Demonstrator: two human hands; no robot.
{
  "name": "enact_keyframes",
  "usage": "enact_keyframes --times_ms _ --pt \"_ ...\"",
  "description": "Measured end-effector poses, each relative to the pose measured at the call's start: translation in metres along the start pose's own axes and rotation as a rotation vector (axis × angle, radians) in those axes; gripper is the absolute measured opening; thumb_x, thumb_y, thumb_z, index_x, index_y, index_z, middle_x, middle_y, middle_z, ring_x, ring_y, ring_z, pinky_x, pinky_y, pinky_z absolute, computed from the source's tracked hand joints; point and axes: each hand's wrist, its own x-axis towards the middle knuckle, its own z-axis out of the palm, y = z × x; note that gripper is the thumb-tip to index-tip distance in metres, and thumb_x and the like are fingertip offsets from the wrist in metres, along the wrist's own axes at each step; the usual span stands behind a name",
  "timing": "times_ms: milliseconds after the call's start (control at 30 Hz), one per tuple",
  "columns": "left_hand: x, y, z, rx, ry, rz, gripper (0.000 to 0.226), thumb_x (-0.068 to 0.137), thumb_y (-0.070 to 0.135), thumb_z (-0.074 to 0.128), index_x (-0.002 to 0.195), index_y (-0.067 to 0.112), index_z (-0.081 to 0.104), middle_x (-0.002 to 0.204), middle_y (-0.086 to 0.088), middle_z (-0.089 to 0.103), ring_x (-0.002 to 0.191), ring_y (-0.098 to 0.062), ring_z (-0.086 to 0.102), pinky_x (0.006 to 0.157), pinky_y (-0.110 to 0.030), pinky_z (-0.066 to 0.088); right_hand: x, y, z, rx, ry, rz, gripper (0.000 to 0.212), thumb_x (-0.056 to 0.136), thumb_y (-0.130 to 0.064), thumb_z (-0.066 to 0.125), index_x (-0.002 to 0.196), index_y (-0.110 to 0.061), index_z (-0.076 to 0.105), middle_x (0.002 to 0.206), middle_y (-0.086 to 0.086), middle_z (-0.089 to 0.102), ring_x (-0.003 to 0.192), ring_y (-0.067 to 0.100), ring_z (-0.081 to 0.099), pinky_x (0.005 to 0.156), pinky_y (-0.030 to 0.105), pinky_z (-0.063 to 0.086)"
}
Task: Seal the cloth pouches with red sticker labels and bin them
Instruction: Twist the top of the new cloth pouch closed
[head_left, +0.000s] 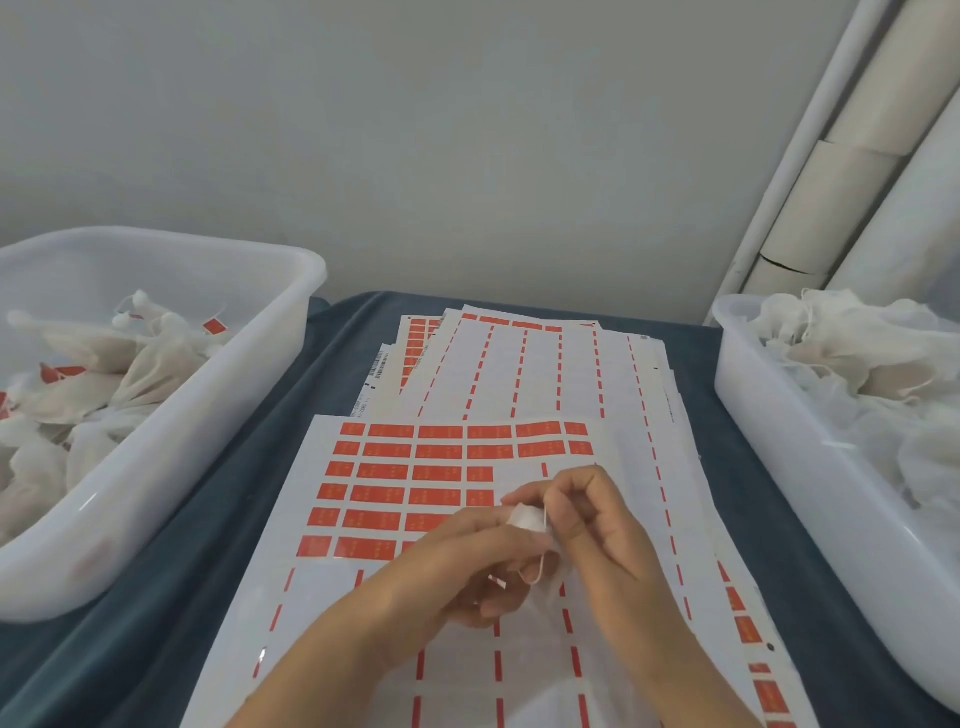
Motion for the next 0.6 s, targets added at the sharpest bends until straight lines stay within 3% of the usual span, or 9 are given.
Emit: enact_keyframes --times_ms 167,267,367,500,600 --pt "0.001 -0.0037 -0.0001 0.117 0.065 -0.028 0.027 0.087 0.038 0.057 0.063 0.031 0.067 0.063 0.007 0.058 0.049 -0.005 0.047 0.05 -0.013 0.037 0.001 0.0027 -0.0022 -0.138 0.043 -0.024 0.022 0.083 -0.038 0.043 0.093 -0.023 0.054 0.091 -0.021 0.064 0.093 0.001 0.062 0.078 0.011 0.049" --pt "0.0016 -0.0059 -0.001 0.246 0.095 0.021 0.024 0.09 0.036 0.053 0.075 0.021 0.064 0.065 0.003 0.056 0.053 -0.006 0.047 0.052 -0.014 0.041 0.0016 0.0041 -0.0042 -0.254 0.091 -0.042 0.018 0.081 -0.04 0.043 0.089 -0.028 0.054 0.089 -0.021 0.064 0.095 -0.003 0.058 0.079 0.007 0.047" --pt "0.0016 -0.0083 -0.0005 0.386 0.148 0.09 0.022 0.093 0.031 0.048 0.077 0.021 0.059 0.06 0.017 0.054 0.055 0.003 0.048 0.057 -0.01 0.041 0.0018 0.0037 -0.0041 -0.299 0.097 -0.048 0.017 0.079 -0.042 0.044 0.087 -0.031 0.053 0.088 -0.019 0.064 0.092 -0.004 0.058 0.077 0.008 0.049" --pt "0.0002 -0.0085 0.0002 0.423 0.112 0.178 0.025 0.094 0.028 0.046 0.076 0.02 0.06 0.062 0.017 0.055 0.057 0.004 0.049 0.058 -0.008 0.04 0.0036 0.0002 -0.0047 -0.225 0.061 -0.006 0.017 0.074 -0.043 0.051 0.085 -0.031 0.057 0.088 -0.021 0.064 0.088 0.0 0.061 0.07 0.013 0.052" --pt "-0.0006 -0.01 -0.0009 0.405 0.08 0.224 0.025 0.089 0.035 0.047 0.073 0.022 0.062 0.063 0.01 0.054 0.058 -0.003 0.047 0.059 -0.013 0.04 0.0051 -0.0041 -0.0081 -0.053 0.025 0.09 0.033 0.068 -0.043 0.06 0.097 -0.029 0.055 0.095 -0.025 0.062 0.084 0.006 0.066 0.064 0.018 0.055"
